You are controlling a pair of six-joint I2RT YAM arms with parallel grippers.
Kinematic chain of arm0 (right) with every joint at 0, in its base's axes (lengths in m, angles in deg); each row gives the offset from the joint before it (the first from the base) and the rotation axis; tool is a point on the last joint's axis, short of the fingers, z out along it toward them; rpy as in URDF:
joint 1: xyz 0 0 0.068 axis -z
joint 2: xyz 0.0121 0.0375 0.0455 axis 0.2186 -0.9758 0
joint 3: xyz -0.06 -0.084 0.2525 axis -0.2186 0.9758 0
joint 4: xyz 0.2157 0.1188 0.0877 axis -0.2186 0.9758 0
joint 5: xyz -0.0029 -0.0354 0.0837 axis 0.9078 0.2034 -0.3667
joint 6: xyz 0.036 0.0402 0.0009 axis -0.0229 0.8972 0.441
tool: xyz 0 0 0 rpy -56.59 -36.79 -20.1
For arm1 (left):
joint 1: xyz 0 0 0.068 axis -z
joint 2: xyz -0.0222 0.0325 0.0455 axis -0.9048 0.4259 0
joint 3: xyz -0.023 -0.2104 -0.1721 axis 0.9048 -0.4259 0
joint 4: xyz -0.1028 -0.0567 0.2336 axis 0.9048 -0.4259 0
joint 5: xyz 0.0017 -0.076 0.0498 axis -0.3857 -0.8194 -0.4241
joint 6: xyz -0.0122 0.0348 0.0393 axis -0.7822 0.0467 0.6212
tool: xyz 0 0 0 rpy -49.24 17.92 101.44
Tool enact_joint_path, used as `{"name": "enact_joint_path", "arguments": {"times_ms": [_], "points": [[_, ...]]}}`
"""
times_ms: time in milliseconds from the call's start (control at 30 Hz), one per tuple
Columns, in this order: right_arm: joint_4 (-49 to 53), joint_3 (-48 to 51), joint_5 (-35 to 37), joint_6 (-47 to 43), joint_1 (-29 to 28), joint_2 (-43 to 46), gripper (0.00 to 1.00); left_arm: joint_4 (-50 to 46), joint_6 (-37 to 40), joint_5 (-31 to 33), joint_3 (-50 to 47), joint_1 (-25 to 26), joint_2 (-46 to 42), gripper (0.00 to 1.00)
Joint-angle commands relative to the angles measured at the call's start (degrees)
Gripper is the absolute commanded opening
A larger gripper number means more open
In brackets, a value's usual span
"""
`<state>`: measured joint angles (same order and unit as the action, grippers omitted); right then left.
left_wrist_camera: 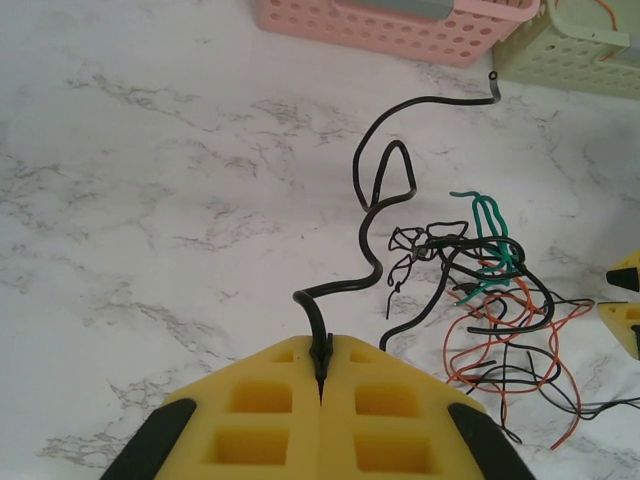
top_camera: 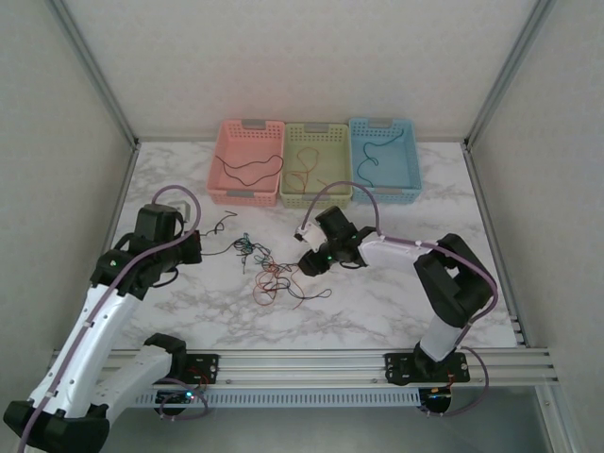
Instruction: Untangle the cables
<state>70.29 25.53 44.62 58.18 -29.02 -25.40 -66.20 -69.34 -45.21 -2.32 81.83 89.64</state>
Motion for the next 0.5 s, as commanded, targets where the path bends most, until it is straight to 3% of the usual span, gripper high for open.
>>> {"name": "enact_joint_path", "arguments": {"times_ms": [0,300,467], "points": [[1.46,-1.79,-1.78,-1.03,-0.19,-2.06,0.41,0.89,0.58,-1.38,-0.08,-0.91,0.01,0.00],[1.02,-2.74,-1.89,-0.32,-0.19,-5.55,0.31,0.63,0.62,-1.47,-0.01,-1.13,-0.34,0.00],[-0.57,-1.35,-2.07,0.28,-0.19,-3.76,0.13,0.58,0.62,-1.43,0.08,-1.13,-0.60,0.00]]}}
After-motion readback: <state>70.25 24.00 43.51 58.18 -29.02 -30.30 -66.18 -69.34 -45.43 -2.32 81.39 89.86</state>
